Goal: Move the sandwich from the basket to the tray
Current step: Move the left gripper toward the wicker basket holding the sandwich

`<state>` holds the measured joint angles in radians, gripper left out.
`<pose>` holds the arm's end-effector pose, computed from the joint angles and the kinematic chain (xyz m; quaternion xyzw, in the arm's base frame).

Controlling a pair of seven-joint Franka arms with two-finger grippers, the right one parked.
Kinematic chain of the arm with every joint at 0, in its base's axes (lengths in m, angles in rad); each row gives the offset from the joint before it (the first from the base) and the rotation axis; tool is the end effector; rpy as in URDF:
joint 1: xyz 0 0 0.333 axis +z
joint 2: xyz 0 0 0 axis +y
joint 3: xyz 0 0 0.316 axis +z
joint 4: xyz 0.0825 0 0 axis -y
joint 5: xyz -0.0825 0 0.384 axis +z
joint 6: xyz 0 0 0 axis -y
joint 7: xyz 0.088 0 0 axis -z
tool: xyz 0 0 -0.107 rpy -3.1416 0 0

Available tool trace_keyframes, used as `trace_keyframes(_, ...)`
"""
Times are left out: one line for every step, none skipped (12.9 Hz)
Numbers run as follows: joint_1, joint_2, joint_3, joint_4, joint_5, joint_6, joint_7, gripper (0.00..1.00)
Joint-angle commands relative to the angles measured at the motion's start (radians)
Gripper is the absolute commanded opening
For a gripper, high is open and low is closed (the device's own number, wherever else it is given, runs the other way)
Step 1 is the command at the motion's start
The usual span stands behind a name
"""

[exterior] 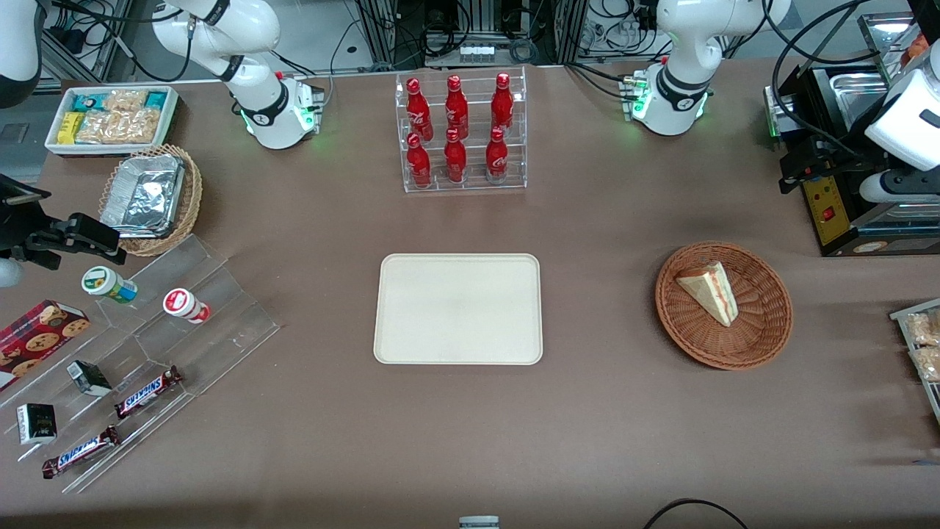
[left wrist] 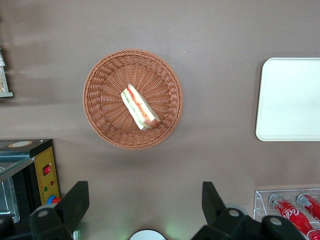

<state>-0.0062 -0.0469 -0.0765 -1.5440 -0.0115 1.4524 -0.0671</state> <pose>0.5256 -0.0460 0.6522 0.9997 -0.0083 -0.0226 0.0022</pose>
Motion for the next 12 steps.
trace_keyframes(0.014, -0.013, -0.008, 0.005, -0.012, -0.027, 0.006, 1.00)
trace_keyframes(0.015, -0.011, -0.008, 0.005, -0.007, -0.032, 0.009, 1.00)
trace_keyframes(0.020, -0.011, -0.008, 0.007, -0.008, -0.032, 0.010, 1.00)
trace_keyframes(0.021, -0.008, -0.006, 0.010, -0.010, -0.032, 0.010, 1.00)
trace_keyframes(0.025, -0.007, -0.005, 0.010, -0.010, -0.027, 0.012, 1.00)
trace_keyframes(0.025, -0.005, 0.004, 0.007, -0.010, -0.023, 0.015, 1.00)
trace_keyframes(0.025, -0.001, 0.035, 0.005, -0.011, -0.021, 0.009, 1.00)
trace_keyframes(0.023, 0.008, 0.056, 0.004, -0.013, -0.020, 0.001, 1.00)
trace_keyframes(0.025, 0.019, 0.067, 0.002, -0.013, -0.018, -0.002, 1.00)
trace_keyframes(0.025, 0.042, 0.084, 0.001, -0.015, -0.015, -0.003, 1.00)
trace_keyframes(0.025, 0.073, 0.093, -0.001, -0.015, -0.001, -0.005, 1.00)
trace_keyframes(0.025, 0.102, 0.095, -0.007, -0.012, 0.019, -0.028, 1.00)
